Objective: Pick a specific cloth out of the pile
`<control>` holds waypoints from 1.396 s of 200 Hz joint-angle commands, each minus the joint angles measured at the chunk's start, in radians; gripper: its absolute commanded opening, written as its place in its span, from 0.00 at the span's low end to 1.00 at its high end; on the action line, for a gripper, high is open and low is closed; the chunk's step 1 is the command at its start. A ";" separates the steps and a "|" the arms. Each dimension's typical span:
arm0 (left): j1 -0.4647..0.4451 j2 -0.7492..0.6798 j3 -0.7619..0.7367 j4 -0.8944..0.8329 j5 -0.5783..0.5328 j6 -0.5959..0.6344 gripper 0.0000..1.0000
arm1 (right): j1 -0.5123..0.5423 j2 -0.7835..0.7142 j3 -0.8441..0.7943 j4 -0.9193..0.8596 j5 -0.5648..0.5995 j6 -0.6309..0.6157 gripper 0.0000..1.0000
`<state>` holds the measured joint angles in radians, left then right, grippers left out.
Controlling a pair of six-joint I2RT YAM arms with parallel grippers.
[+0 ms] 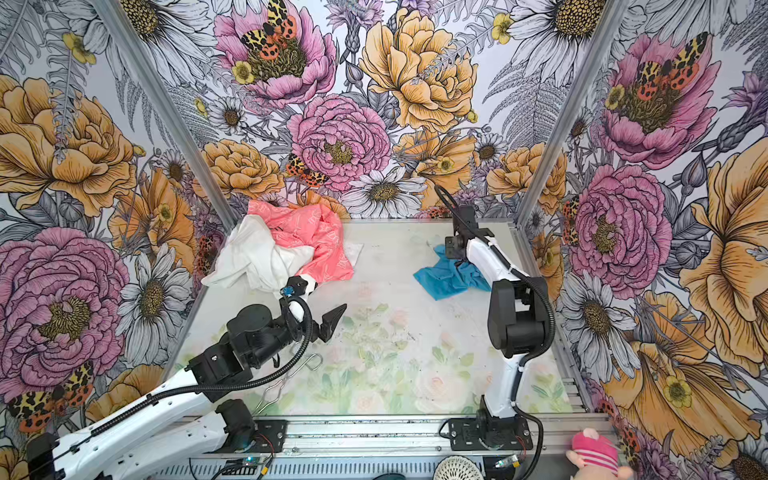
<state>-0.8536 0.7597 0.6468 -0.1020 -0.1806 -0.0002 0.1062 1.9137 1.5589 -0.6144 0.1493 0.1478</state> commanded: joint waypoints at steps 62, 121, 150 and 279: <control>-0.005 -0.035 -0.012 0.007 -0.064 0.000 0.99 | 0.032 0.147 -0.013 -0.088 -0.061 -0.002 0.17; -0.007 -0.042 -0.012 0.003 -0.082 0.001 0.99 | 0.003 0.247 0.064 -0.169 -0.004 -0.019 0.21; -0.007 -0.046 -0.012 0.001 -0.099 0.008 0.99 | -0.008 0.288 0.109 -0.183 -0.012 -0.022 0.24; 0.015 -0.067 0.004 -0.030 -0.312 -0.037 0.99 | -0.023 0.300 0.339 -0.248 -0.132 -0.028 0.47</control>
<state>-0.8528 0.6998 0.6441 -0.1081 -0.3824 0.0032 0.0853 2.3032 1.8870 -0.8558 0.0650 0.1173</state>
